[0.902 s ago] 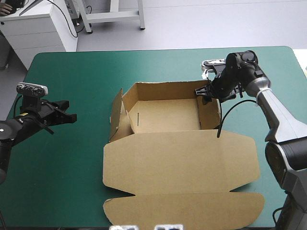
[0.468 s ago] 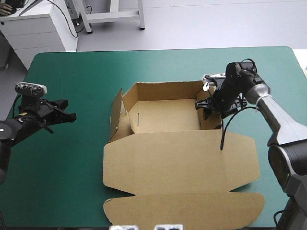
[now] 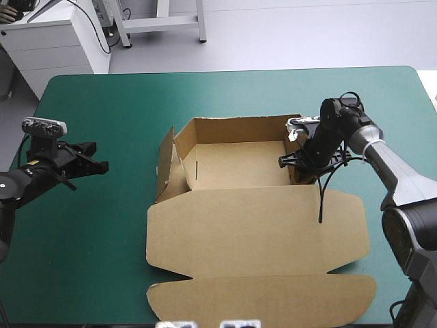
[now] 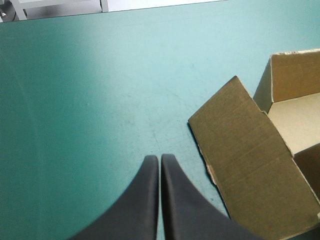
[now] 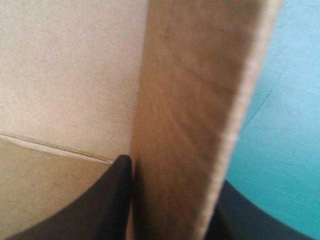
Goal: Fold the box
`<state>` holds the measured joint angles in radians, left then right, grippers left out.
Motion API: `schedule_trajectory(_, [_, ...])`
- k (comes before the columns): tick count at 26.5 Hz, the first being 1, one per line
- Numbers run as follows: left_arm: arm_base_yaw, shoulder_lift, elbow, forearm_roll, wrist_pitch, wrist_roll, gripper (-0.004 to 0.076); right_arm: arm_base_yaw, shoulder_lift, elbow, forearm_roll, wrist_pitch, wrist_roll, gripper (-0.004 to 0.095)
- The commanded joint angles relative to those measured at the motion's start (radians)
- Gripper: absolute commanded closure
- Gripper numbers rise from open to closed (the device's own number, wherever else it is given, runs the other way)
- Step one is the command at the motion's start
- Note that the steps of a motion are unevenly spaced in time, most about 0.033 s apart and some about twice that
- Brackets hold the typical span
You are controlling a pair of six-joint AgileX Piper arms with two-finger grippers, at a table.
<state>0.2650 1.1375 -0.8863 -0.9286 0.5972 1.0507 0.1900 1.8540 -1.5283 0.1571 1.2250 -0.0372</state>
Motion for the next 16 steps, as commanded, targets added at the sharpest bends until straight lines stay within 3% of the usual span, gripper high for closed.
schedule_trajectory(1, [-0.002,-0.018,-0.027,-0.046,-0.029,-0.004,0.0726,0.000,-0.057,-0.018,0.026,0.018,-0.056,0.0794])
schedule_trajectory(3, [-0.002,-0.018,-0.027,-0.046,-0.029,-0.005,0.0727,0.000,-0.057,-0.018,0.050,0.026,-0.100,0.0931])
schedule_trajectory(9, [-0.002,-0.005,-0.027,-0.046,-0.040,-0.005,0.0731,0.000,-0.069,-0.118,0.070,0.026,-0.130,0.0922])
schedule_trajectory(16, [-0.002,0.114,-0.027,-0.122,-0.023,-0.008,0.0733,-0.010,-0.220,-0.191,0.089,0.026,-0.157,0.0922])
